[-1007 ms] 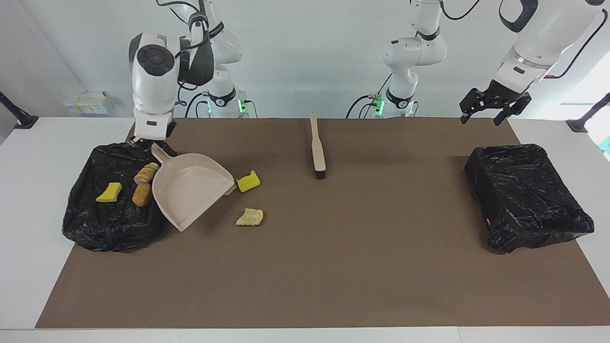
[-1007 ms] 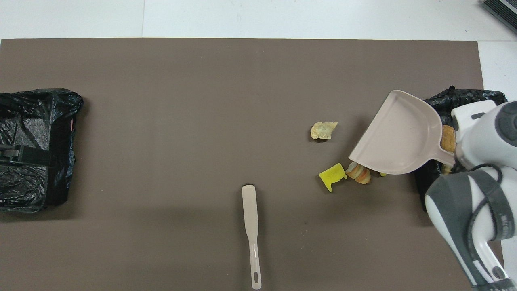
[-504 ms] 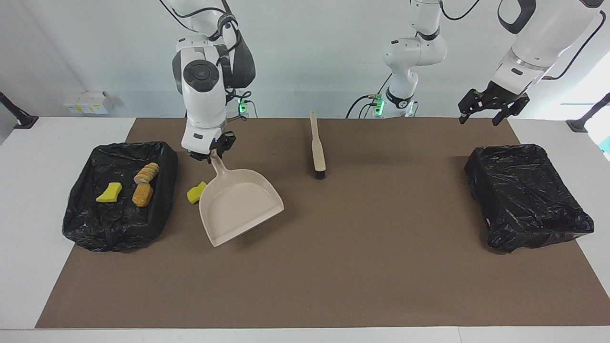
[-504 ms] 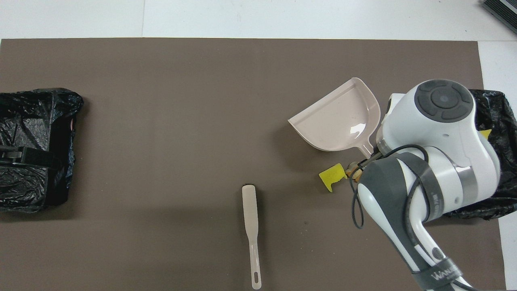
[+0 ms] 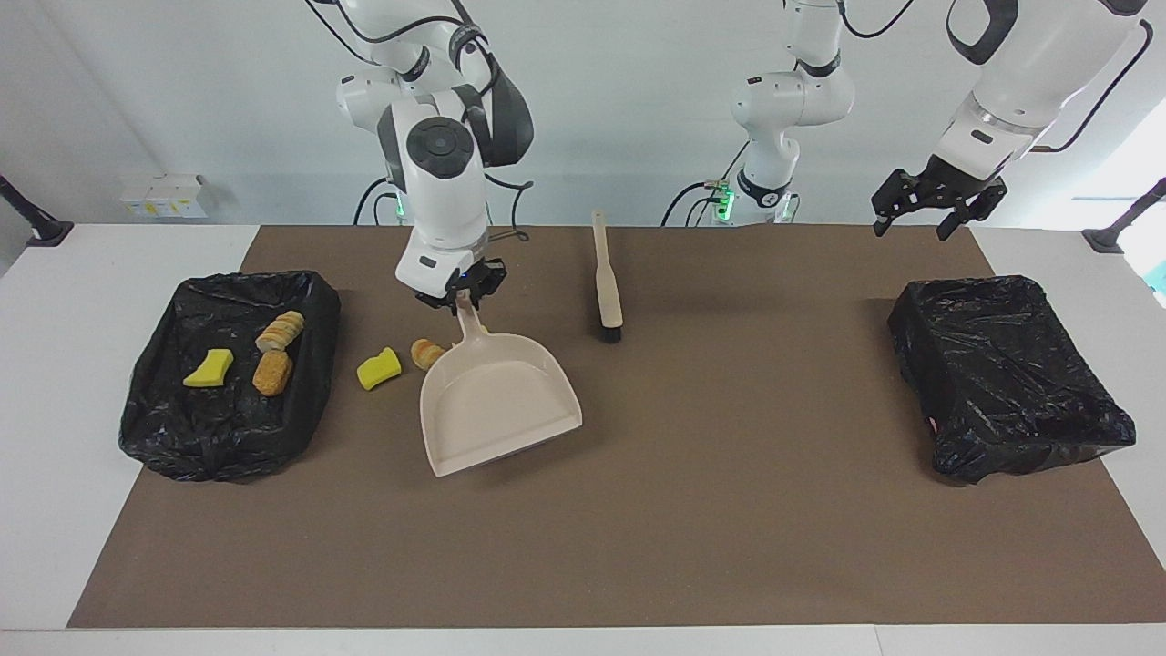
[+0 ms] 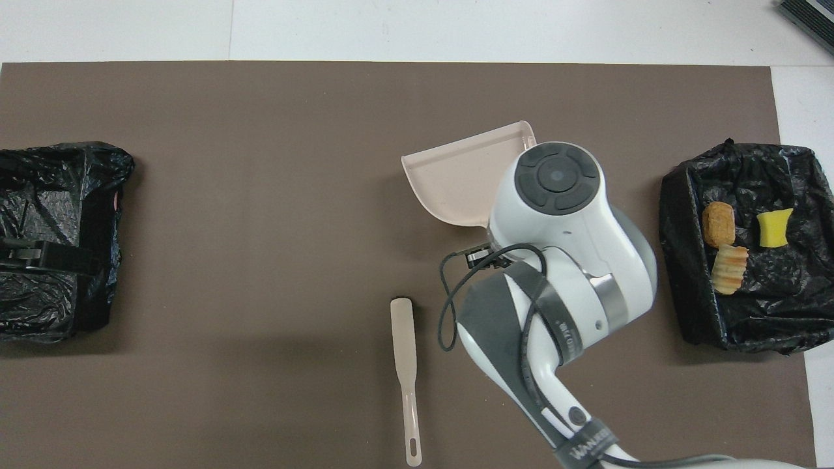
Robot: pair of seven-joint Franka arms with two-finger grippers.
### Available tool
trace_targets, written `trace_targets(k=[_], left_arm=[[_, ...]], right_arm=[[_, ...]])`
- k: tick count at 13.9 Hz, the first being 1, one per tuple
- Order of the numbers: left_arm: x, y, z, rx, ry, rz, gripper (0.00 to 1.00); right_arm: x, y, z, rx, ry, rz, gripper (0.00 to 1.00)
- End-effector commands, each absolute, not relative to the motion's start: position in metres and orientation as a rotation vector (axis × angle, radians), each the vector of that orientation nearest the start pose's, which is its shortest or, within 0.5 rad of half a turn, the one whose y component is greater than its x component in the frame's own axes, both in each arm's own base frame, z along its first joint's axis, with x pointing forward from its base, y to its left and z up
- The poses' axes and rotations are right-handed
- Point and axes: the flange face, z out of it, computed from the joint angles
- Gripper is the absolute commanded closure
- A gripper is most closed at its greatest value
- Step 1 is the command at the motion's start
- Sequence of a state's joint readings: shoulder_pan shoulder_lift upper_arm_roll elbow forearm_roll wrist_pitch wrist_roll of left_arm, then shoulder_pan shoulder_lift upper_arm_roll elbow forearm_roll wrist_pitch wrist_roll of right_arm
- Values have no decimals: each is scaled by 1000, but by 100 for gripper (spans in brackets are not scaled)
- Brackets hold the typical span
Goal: Sweep and dump trash in bin
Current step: 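Bring the empty dustpan back toward the table center with the right gripper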
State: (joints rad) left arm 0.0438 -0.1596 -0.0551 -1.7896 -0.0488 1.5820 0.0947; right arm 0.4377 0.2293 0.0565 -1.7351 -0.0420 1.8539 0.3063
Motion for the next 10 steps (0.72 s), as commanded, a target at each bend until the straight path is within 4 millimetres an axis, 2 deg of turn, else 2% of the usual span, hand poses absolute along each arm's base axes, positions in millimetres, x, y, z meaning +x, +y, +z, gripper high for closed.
trace_targets(k=[1, 4, 8, 10], left_arm=[[494, -15, 600, -3164, 173, 81, 0], [495, -13, 601, -3166, 163, 67, 0], [500, -6, 604, -3163, 144, 50, 0], [502, -4, 616, -3160, 138, 23, 0]], right_arm=[[551, 324, 415, -3162, -212, 120, 100], [558, 361, 389, -3169, -90, 117, 100], [566, 382, 364, -3114, 10, 174, 100], [569, 378, 362, -3084, 44, 197, 100]])
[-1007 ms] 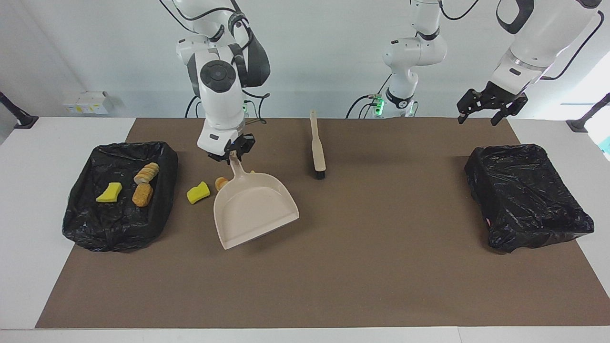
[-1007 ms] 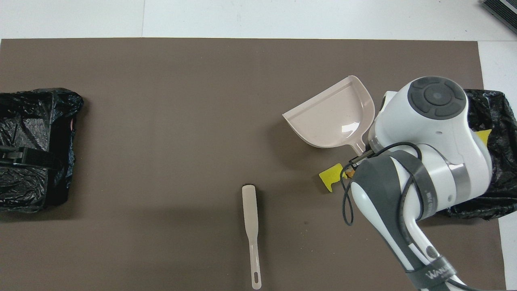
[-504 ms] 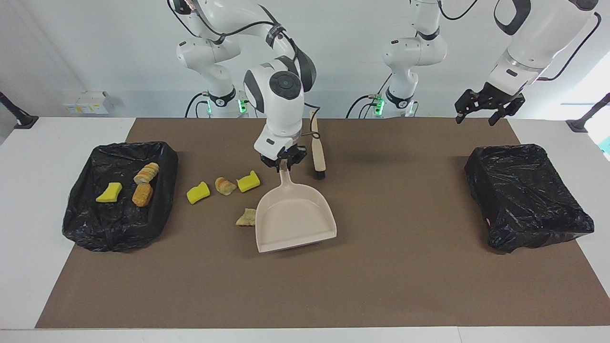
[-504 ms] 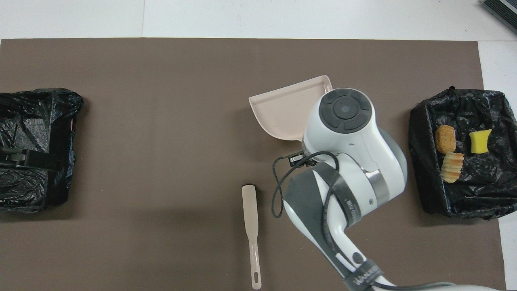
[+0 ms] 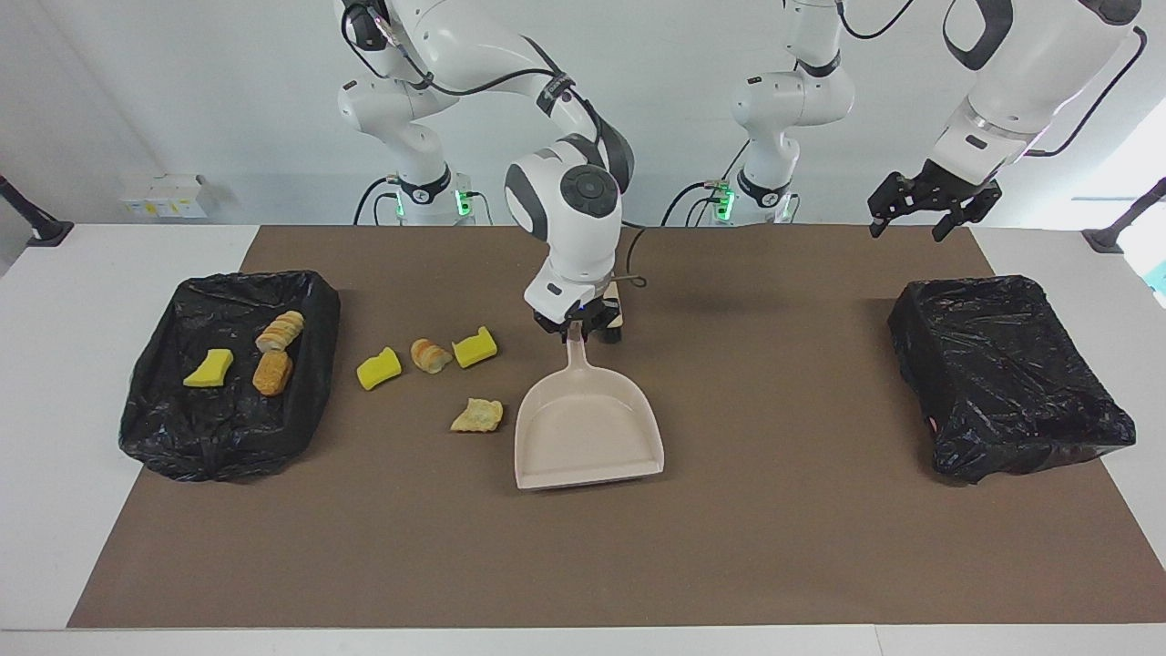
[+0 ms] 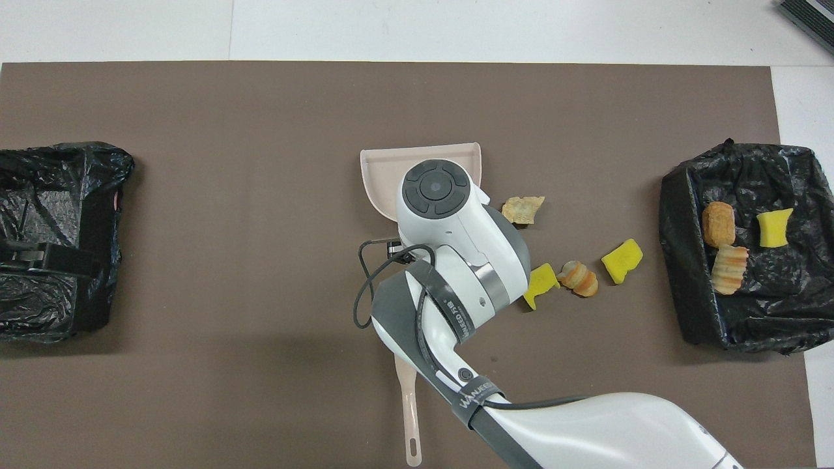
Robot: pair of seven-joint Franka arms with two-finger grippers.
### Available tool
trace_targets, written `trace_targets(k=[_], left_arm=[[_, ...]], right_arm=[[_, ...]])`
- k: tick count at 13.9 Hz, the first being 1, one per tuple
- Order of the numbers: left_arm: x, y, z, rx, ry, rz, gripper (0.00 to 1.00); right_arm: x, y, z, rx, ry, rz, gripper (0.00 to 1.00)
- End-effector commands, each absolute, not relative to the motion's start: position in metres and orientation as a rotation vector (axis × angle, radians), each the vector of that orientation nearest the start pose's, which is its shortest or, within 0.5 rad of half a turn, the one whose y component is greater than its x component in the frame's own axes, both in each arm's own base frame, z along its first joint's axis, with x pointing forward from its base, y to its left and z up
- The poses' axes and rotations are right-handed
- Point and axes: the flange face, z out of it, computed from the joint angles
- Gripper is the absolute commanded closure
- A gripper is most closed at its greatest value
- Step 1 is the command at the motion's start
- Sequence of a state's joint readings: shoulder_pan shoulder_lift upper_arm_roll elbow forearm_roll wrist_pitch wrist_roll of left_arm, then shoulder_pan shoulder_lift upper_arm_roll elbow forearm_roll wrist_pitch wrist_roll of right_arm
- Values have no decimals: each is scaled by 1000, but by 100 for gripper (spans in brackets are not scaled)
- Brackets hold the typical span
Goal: Sweep and dump trash in bin
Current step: 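Lower the dustpan onto the table, open and withdraw the right gripper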
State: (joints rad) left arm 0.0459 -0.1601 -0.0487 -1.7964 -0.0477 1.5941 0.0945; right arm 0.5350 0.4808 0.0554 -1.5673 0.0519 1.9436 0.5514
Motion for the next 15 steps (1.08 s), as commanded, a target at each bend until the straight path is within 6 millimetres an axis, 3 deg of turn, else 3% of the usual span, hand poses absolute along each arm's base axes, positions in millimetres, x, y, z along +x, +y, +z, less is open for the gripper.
trace_targets(k=[1, 2, 5, 8, 11, 15], left_arm=[[502, -5, 620, -3159, 138, 18, 0], [503, -6, 625, -3158, 141, -1, 0], [508, -9, 629, -3165, 141, -40, 0], [505, -6, 626, -3165, 128, -31, 0], [504, -6, 626, -3165, 126, -26, 0], [503, -7, 626, -3165, 131, -21, 0]], right_arm=[[570, 376, 362, -3075, 48, 196, 76], [572, 377, 365, -3062, 42, 167, 1], [568, 380, 371, -3068, 25, 171, 0], [551, 375, 400, -3078, -7, 206, 0], [540, 342, 432, -3094, 27, 251, 0], [492, 332, 446, -3106, 28, 276, 0]])
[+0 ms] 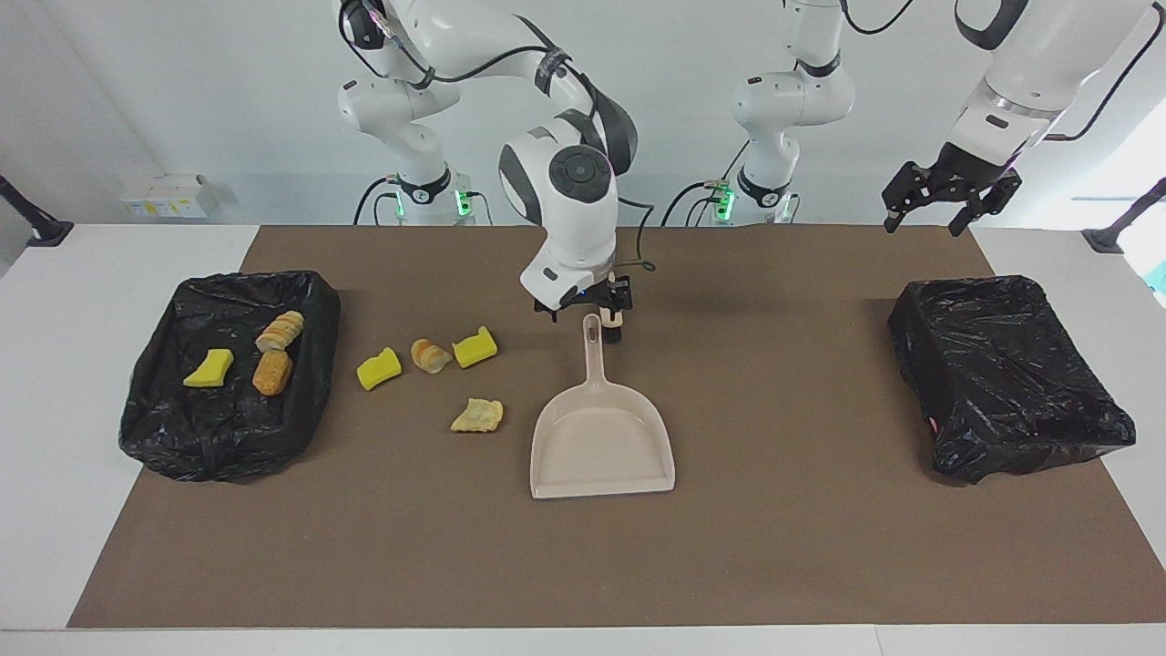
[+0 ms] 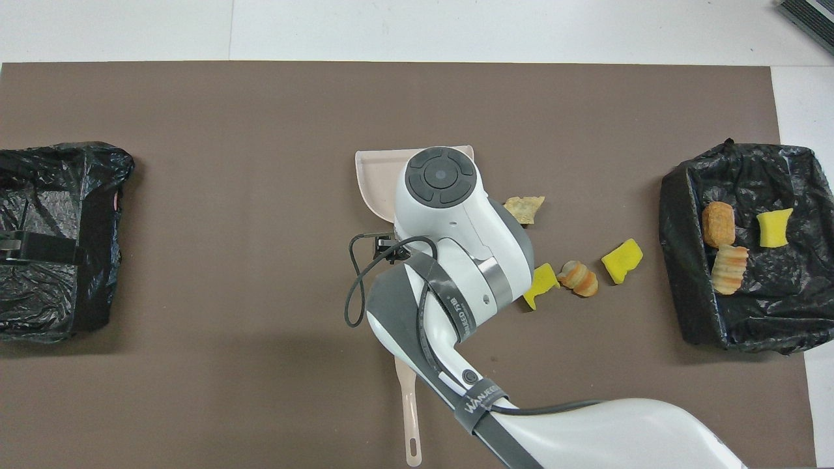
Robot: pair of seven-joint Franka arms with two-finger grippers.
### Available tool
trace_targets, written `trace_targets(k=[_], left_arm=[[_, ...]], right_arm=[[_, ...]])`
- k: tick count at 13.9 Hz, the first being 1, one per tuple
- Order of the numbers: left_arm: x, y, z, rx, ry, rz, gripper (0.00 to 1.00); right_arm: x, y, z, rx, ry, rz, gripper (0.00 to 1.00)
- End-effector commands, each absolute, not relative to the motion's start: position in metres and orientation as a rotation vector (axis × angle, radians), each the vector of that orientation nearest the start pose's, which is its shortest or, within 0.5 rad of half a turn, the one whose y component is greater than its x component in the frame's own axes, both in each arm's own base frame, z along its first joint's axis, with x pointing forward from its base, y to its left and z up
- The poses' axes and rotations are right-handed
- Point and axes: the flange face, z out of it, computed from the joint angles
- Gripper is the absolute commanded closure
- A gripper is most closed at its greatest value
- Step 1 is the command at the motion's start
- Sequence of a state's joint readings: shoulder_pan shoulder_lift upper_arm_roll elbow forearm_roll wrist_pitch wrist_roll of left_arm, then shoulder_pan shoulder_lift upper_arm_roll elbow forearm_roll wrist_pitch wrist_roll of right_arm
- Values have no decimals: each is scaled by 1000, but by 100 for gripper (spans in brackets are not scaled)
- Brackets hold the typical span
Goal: Sweep and dump trash in bin
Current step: 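Lower the dustpan onto the table, open and withdraw the right gripper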
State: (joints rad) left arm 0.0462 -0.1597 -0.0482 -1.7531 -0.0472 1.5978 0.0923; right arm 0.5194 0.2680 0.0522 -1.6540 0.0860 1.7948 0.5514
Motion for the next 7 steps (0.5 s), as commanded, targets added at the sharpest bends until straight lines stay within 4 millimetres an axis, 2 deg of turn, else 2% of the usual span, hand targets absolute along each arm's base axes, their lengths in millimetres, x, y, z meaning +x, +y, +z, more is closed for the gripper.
trace_targets(k=[1, 4, 7], left_arm=[[503, -8, 625, -3165, 136, -16, 0], [504, -11, 625, -3146, 153, 26, 0], [504, -13, 620, -3137, 160, 41, 0]], right_arm=[[477, 340, 449, -3107, 7, 281, 0], [431, 363, 441, -3078, 72, 245, 0], [385, 356, 418, -3029, 80, 216, 0]])
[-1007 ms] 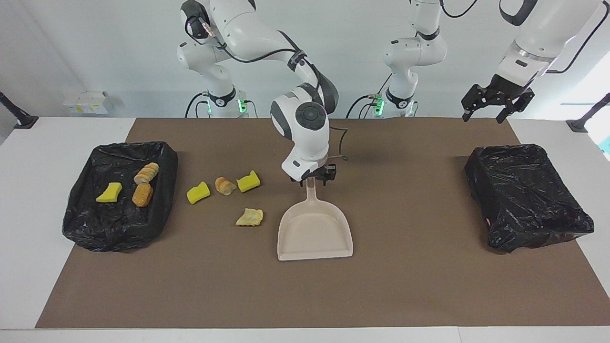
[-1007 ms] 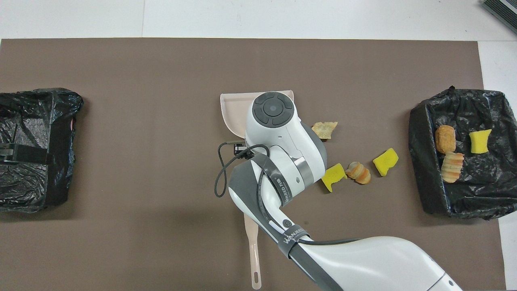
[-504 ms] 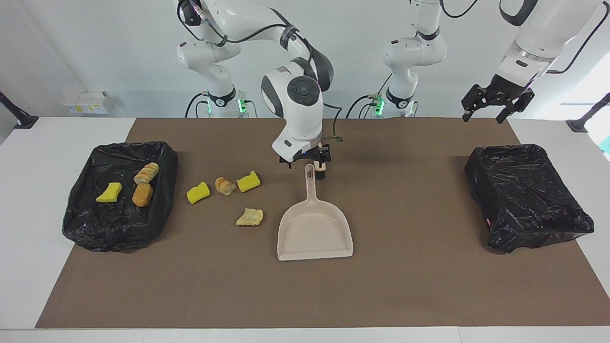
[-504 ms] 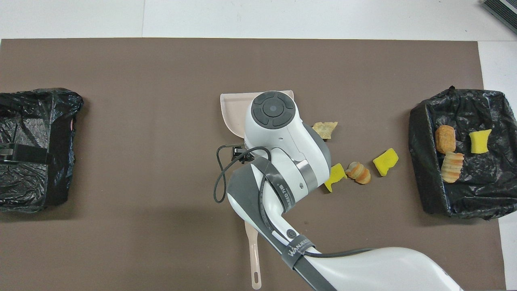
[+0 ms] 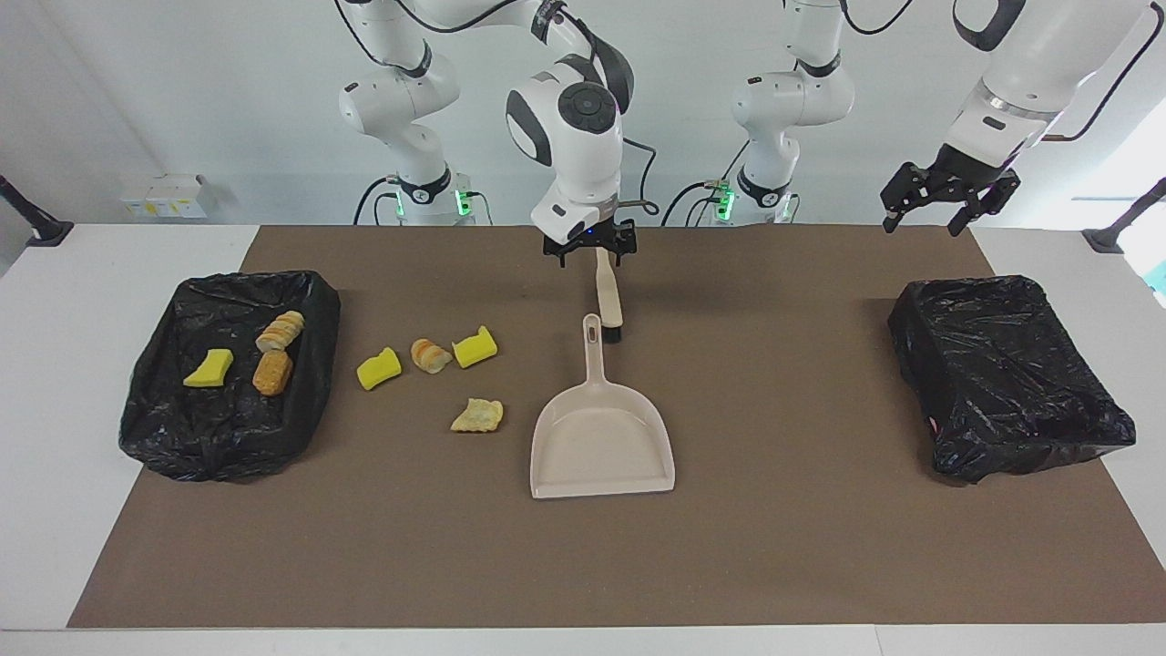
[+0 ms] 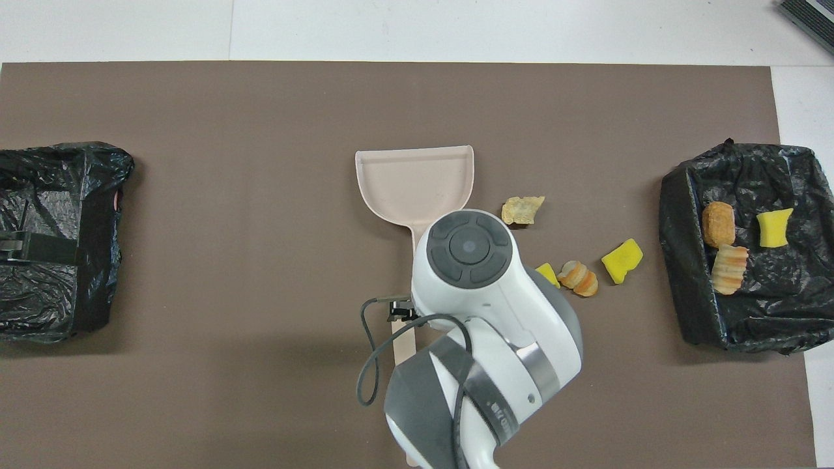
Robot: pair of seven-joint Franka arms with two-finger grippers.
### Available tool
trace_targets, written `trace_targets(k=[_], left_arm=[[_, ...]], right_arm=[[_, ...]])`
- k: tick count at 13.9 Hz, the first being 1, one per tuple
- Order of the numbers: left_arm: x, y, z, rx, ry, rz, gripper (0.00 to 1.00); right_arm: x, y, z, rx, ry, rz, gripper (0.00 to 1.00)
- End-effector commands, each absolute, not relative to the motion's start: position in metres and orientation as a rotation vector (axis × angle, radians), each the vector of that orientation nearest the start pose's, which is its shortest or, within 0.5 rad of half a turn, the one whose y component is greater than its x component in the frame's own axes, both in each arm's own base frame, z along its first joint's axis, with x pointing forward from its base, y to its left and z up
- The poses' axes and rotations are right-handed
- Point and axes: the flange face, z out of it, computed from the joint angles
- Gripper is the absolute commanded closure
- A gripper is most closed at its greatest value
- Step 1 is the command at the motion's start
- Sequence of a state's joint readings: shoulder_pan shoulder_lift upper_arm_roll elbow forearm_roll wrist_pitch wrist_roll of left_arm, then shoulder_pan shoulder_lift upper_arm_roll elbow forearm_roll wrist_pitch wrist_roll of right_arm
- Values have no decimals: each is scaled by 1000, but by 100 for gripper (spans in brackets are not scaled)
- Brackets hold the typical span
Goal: Sweep and dump trash in bin
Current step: 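Lower the dustpan onto the table, open and withdraw the right gripper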
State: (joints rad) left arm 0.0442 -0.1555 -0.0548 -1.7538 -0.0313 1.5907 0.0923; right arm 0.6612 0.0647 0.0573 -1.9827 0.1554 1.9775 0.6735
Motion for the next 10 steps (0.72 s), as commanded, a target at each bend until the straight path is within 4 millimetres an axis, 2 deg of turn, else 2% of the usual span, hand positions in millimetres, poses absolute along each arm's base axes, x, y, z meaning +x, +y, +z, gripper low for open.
trace_targets(k=[1, 5, 8, 9, 10], left_arm=[[503, -13, 619, -3137, 160, 37, 0], [502, -13, 618, -3140, 162, 29, 0], [508, -15, 617, -3147, 155, -19, 0], [513, -20, 616, -3148, 149, -60, 0], [519, -33, 613, -3154, 125, -81, 0]], right_arm=[[375, 359, 411, -3040, 60, 237, 0], [339, 372, 379, -3075, 12, 289, 1], [321, 391, 353, -3079, 73, 282, 7], [319, 394, 346, -3086, 74, 292, 9], [319, 393, 342, -3091, 75, 300, 14]])
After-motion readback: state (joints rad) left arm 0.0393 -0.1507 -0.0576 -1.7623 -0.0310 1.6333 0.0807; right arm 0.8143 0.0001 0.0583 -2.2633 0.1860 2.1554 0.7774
